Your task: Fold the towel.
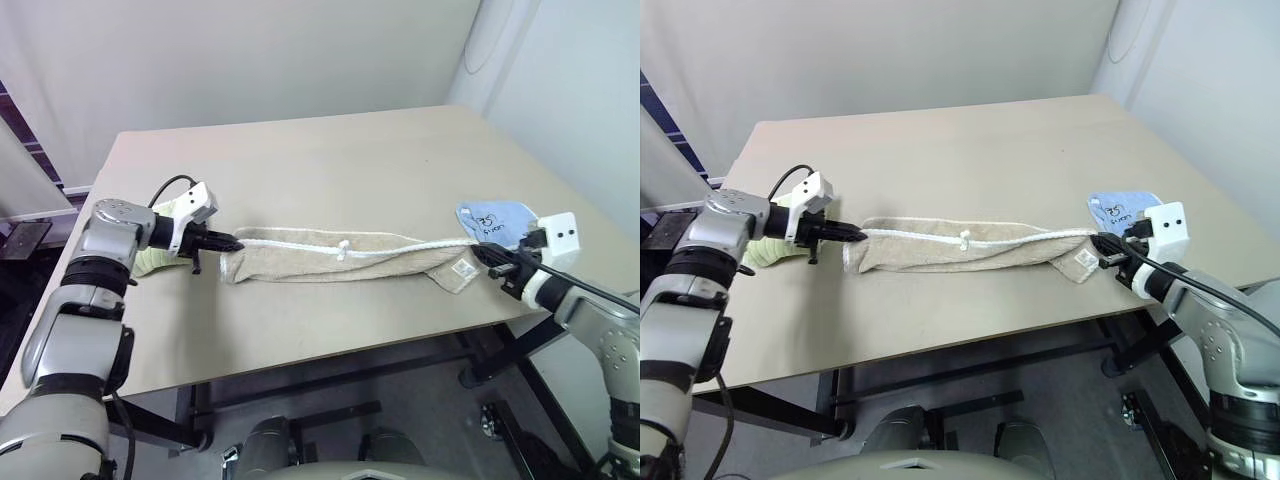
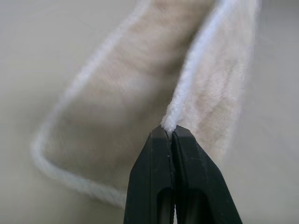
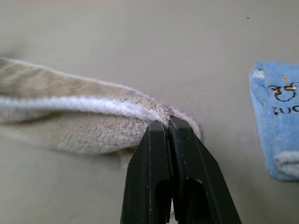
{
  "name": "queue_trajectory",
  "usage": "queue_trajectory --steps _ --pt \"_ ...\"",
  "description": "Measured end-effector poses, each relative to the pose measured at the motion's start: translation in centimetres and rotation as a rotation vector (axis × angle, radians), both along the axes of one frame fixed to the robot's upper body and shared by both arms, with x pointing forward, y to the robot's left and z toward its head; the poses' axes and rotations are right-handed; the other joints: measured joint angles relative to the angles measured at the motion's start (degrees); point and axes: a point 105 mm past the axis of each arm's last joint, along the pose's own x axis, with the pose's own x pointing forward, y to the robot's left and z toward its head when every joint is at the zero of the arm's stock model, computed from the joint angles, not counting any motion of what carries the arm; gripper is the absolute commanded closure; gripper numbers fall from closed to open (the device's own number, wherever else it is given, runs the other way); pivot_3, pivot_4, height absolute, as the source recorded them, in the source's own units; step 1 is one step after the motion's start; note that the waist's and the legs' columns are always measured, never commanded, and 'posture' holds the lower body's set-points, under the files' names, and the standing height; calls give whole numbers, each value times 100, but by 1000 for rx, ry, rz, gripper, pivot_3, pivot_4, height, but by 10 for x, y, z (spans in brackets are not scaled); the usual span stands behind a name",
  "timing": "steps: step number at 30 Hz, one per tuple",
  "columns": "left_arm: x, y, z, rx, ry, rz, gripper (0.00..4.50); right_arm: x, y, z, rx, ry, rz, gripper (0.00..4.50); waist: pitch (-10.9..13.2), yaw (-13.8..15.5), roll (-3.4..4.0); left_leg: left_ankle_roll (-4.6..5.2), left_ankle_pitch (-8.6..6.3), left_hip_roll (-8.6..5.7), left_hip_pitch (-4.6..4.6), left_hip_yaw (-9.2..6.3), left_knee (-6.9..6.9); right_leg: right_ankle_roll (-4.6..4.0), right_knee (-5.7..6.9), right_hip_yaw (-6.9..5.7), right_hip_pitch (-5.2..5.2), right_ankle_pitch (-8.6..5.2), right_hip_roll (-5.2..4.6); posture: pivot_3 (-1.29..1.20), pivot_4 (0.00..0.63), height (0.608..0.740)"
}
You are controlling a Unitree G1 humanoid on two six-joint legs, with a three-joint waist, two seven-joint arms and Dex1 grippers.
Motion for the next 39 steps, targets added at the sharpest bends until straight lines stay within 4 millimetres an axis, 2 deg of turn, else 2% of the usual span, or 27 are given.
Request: queue_trajectory --steps 8,12,15,18,24,26,29,33,36,39 --pt "23 -1 -8 2 -68 188 4500 39 16 -15 10 11 32 4477 1 -12 -1 1 0 2 5 3 24 10 31 0 -1 6 5 0 0 721" --pt "30 1 -12 -2 -97 271 4500 60 8 -30 1 41 -20 4477 1 0 -1 1 0 1 3 3 33 14 31 0 -1 15 2 0 0 721" --pt "36 2 -11 3 -137 323 4500 68 -4 -47 -13 75 -72 4477 0 9 -1 1 0 -2 1 3 32 15 31 1 0 16 0 0 0 721" --pt "41 -2 -13 -4 -156 368 4500 74 -4 -57 -18 91 -81 4477 0 -20 -1 2 2 -2 1 8 33 28 45 2 -4 23 4 0 0 721" --pt "45 -6 -17 -6 -170 416 4500 80 2 -57 -9 58 -70 4477 1 -39 -1 3 8 2 2 18 44 27 93 7 -27 22 8 0 0 721" --pt "48 -6 -17 -20 -182 455 4500 83 9 -54 21 43 -44 4033 1 -43 -1 -2 4 3 1 18 55 27 98 8 -27 23 7 0 0 721" --pt "51 -5 -18 -17 -197 501 3789 85 19 -45 87 16 -3 3127 0 -44 -1 -1 2 4 1 16 66 23 99 11 -25 27 3 0 0 721" --pt "54 0 -20 -14 -208 556 2405 86 27 -30 125 -33 32 1708 0 -26 -1 -2 1 4 -1 12 68 21 98 11 -28 28 -3 0 0 721" --pt "55 2 -20 -6 -220 580 1395 88 23 -17 128 -71 1 680 0 -7 -1 -3 1 3 -4 10 68 20 98 11 -31 28 -8 0 0 721" --pt "55 0 -17 -29 -236 572 1395 86 12 -7 222 -71 -75 680 0 -2 0 -4 1 2 -21 10 68 16 98 13 -49 30 -13 0 0 721"
